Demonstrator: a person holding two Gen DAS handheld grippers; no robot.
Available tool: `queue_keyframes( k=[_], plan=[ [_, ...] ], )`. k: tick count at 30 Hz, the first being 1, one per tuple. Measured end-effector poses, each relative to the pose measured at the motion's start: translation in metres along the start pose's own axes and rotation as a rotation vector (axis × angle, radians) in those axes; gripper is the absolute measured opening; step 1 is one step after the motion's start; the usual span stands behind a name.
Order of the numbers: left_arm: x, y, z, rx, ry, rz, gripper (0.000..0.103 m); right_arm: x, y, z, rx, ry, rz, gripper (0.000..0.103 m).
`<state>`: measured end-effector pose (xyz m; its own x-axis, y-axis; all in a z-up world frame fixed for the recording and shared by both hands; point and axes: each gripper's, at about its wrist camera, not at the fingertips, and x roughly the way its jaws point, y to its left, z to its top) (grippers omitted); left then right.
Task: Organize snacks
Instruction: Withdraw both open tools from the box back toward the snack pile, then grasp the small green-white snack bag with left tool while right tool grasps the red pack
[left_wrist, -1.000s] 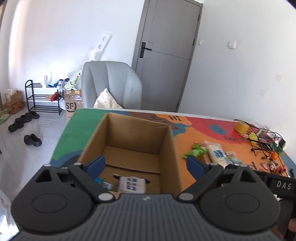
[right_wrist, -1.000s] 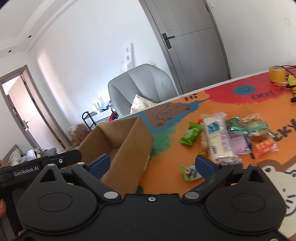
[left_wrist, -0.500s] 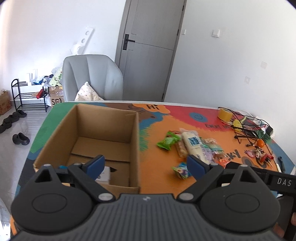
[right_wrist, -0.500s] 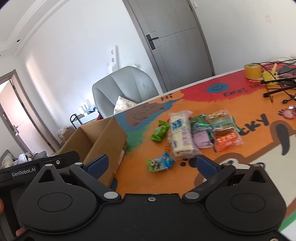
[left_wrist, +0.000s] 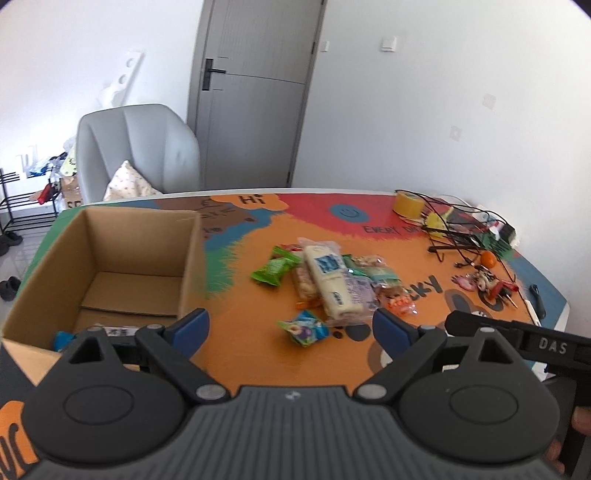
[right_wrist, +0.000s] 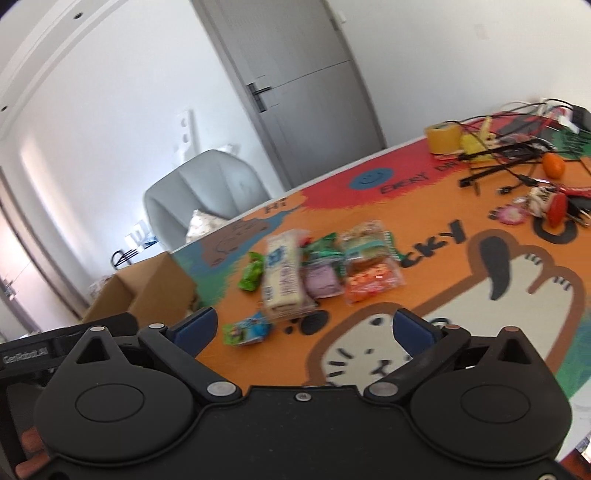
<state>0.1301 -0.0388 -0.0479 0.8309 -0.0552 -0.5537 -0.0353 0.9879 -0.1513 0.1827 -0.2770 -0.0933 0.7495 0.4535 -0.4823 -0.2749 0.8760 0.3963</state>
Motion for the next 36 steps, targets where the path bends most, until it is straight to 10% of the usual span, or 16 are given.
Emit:
queue_keyframes(
  k=[13,24,36],
  plan=[
    [0.043,-0.013,-0.008,-0.003,0.037,-0.038,0.089,0.02,-0.029,-0.001,0.019,0.005,-0.025,0.092],
    [0.084,-0.01,-0.012,-0.026,0.094,-0.016,0.064,0.052,-0.046,0.0,0.049,0.057,0.002,0.048],
    [0.132,-0.002,-0.016,-0.051,0.171,0.029,0.059,0.093,-0.054,0.008,0.076,0.109,0.007,0.047]
  ],
)
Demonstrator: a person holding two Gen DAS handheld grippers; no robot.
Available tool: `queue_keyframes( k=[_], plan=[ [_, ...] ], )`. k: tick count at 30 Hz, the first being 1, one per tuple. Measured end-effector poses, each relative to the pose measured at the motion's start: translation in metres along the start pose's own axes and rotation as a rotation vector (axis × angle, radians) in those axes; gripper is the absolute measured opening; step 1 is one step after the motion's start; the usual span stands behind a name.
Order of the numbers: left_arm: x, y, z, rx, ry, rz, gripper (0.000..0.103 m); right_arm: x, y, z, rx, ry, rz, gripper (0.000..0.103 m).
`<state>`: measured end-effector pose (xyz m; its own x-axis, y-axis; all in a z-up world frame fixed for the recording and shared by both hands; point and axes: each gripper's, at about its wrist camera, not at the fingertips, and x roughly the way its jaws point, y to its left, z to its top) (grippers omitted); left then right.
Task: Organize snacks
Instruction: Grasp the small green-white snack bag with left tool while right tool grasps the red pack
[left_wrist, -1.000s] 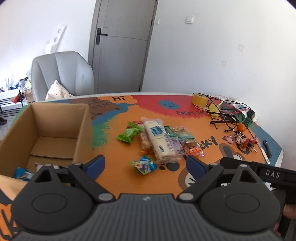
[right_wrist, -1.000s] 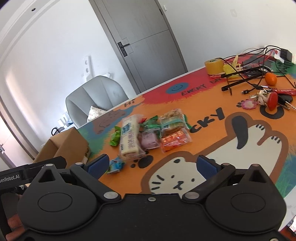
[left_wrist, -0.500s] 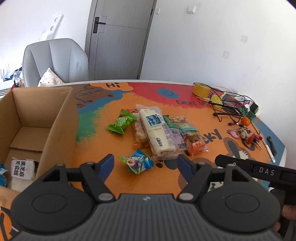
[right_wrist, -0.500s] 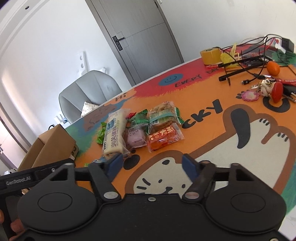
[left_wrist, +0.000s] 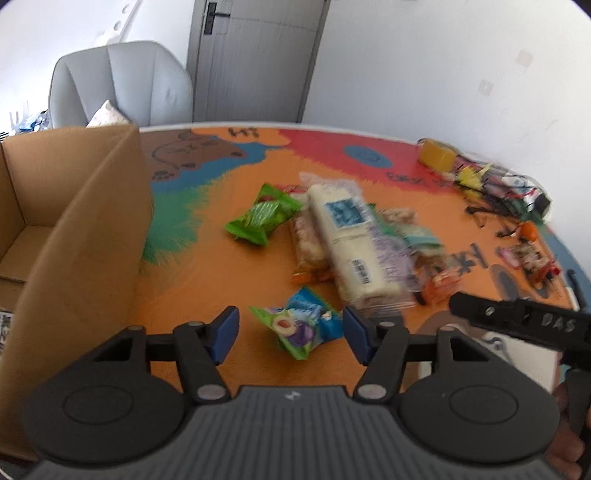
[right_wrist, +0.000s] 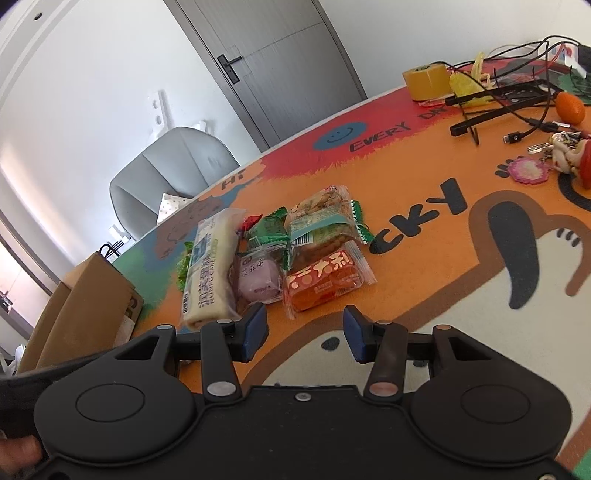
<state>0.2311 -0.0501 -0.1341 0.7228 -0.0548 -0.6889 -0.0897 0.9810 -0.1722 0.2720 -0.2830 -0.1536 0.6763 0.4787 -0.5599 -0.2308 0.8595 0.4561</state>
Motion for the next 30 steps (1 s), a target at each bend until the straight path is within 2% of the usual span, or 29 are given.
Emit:
queue_keyframes(
  k=[2,6,8,9,11,12,22,26,30],
  plan=[
    [0.008,0.002,-0.001,-0.009,0.019,-0.007,0.057,0.005,0.0,0.003,0.003,0.004,-0.003,0.047],
    [0.014,0.001,0.001,0.002,0.01,-0.004,0.056,0.013,0.0,0.007,0.011,0.003,-0.018,0.048],
    [0.016,0.001,0.002,0.004,0.009,-0.009,0.046,0.017,-0.001,0.009,0.021,0.0,-0.026,0.048],
    [0.016,0.001,0.002,0.005,0.011,-0.013,0.034,0.019,-0.001,0.01,0.025,-0.005,-0.03,0.048],
    [0.016,0.002,0.003,0.009,0.017,-0.018,0.03,0.022,-0.001,0.013,0.031,-0.009,-0.035,0.048],
    [0.016,0.003,0.003,0.009,0.02,-0.02,0.023,0.024,-0.001,0.014,0.03,-0.009,-0.036,0.049],
    [0.009,0.016,0.008,-0.04,-0.008,0.002,0.023,0.036,0.01,0.021,0.012,-0.022,-0.1,0.052],
    [0.005,0.016,0.01,-0.038,-0.018,-0.002,0.023,0.036,0.009,0.024,0.037,-0.042,-0.154,0.064],
    [0.004,0.014,0.01,-0.037,-0.02,-0.008,0.023,0.041,0.01,0.025,0.021,-0.054,-0.183,0.063]
  ],
)
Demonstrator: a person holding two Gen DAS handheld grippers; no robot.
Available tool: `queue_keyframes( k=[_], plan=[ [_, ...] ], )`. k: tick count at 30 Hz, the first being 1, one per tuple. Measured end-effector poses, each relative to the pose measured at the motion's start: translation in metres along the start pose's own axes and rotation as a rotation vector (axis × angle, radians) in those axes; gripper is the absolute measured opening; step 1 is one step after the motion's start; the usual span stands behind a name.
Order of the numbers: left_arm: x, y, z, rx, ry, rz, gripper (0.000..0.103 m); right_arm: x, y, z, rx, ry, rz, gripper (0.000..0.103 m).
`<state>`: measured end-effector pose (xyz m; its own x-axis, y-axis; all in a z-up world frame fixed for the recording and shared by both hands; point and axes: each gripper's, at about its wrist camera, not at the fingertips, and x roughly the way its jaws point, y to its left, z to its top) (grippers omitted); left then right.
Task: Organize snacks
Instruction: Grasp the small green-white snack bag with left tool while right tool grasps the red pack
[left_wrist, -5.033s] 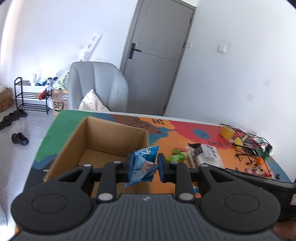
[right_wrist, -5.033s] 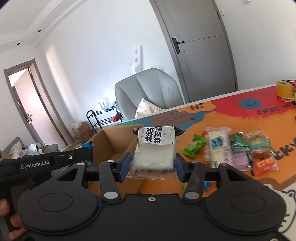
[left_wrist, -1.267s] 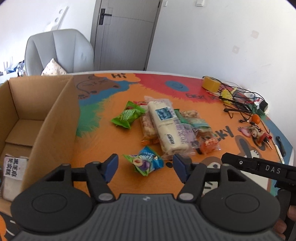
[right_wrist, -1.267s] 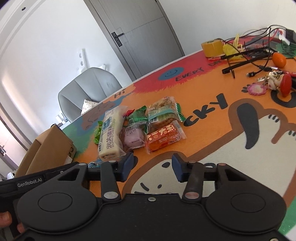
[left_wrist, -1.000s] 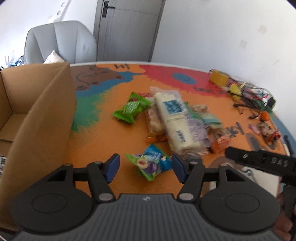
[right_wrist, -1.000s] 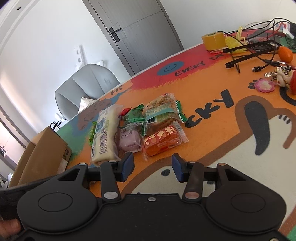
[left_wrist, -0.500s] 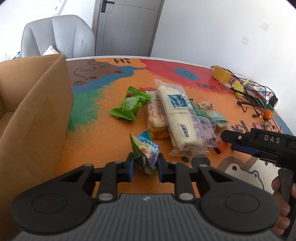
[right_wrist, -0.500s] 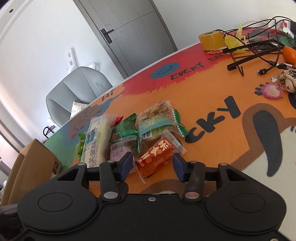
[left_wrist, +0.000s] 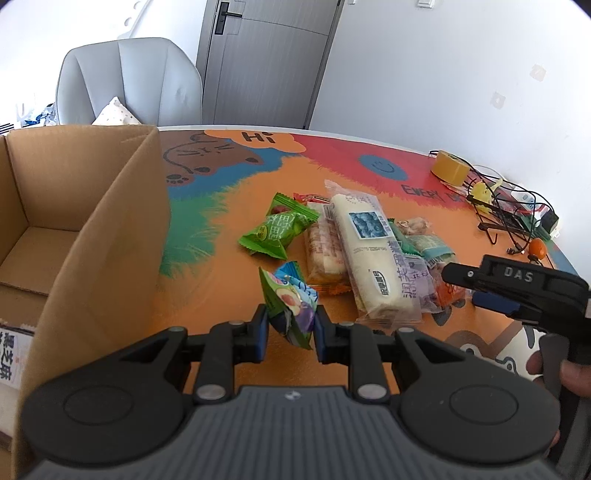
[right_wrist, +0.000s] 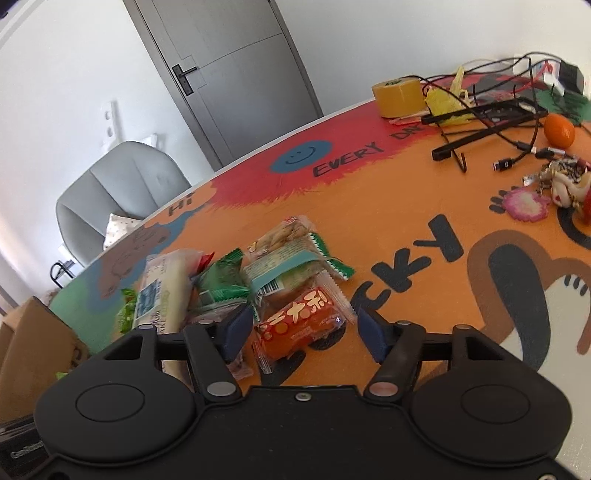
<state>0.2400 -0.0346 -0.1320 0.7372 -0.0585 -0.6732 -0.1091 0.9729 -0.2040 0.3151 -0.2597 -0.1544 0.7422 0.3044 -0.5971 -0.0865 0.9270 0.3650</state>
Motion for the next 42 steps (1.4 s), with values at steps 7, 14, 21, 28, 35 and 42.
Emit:
queue_keyframes(
  k=[7,14,21,28,35,42],
  plan=[
    [-0.003,-0.001,0.0,0.005,-0.006,-0.011,0.023,-0.005,-0.003,-0.001,-0.011,0.003,-0.021,0.062],
    [-0.005,-0.001,-0.002,0.001,-0.008,-0.018,0.024,-0.024,-0.018,-0.007,0.008,-0.005,-0.077,0.063],
    [-0.005,0.0,-0.001,-0.002,-0.012,-0.018,0.024,-0.033,-0.023,-0.012,-0.001,0.001,-0.115,0.065],
    [-0.004,0.0,-0.001,-0.004,-0.008,-0.025,0.024,-0.031,-0.022,-0.009,-0.01,-0.024,-0.096,0.065],
    [-0.004,0.002,-0.001,-0.018,-0.013,-0.024,0.024,-0.015,-0.011,-0.004,-0.049,0.008,-0.082,0.054],
    [-0.01,0.002,0.001,-0.025,-0.03,-0.036,0.024,-0.018,-0.005,-0.008,-0.105,0.032,-0.083,0.024]
  ],
)
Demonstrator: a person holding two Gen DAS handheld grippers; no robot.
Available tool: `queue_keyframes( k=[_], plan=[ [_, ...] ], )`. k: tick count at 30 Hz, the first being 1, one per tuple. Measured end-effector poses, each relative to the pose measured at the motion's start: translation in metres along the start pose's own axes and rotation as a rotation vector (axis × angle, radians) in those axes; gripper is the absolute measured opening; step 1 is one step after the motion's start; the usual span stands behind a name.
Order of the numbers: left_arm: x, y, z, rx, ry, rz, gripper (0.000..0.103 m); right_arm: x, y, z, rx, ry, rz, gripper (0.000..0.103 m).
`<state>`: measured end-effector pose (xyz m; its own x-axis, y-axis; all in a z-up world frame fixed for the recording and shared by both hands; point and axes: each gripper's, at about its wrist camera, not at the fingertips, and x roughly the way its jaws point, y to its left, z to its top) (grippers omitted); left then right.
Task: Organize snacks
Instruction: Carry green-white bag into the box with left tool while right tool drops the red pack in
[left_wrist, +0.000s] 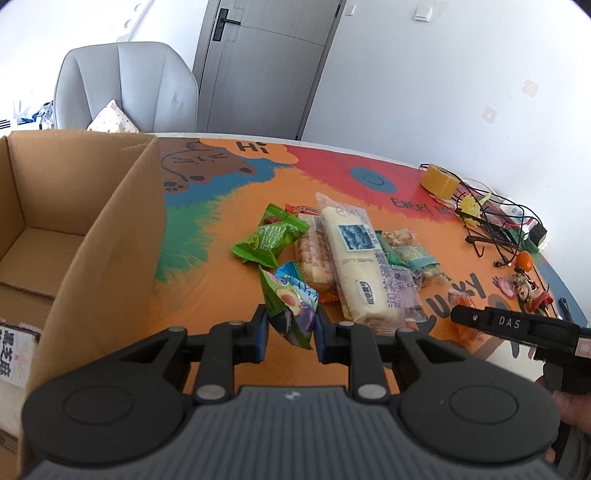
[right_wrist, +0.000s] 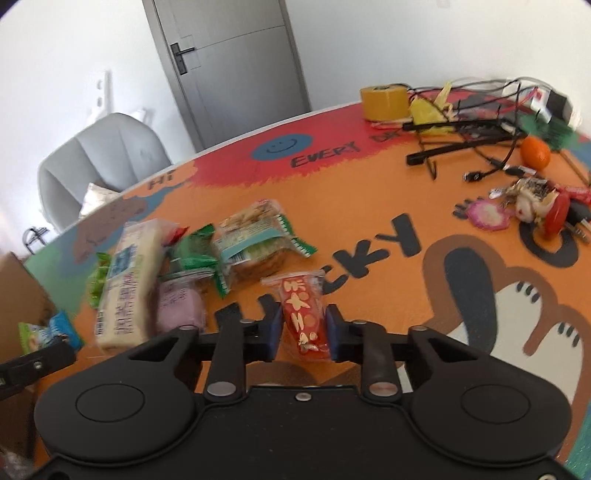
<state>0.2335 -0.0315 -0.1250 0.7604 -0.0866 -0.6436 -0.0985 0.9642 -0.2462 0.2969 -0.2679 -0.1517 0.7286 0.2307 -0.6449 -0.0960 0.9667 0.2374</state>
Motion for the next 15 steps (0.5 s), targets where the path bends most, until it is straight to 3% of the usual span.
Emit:
queue_keyframes(
  k=[15],
  plan=[
    [-0.045,-0.007,0.001,0.009,-0.088,-0.011,0.024,-0.047,0.012,-0.013,0.013,-0.062,0.097,0.022]
  ],
)
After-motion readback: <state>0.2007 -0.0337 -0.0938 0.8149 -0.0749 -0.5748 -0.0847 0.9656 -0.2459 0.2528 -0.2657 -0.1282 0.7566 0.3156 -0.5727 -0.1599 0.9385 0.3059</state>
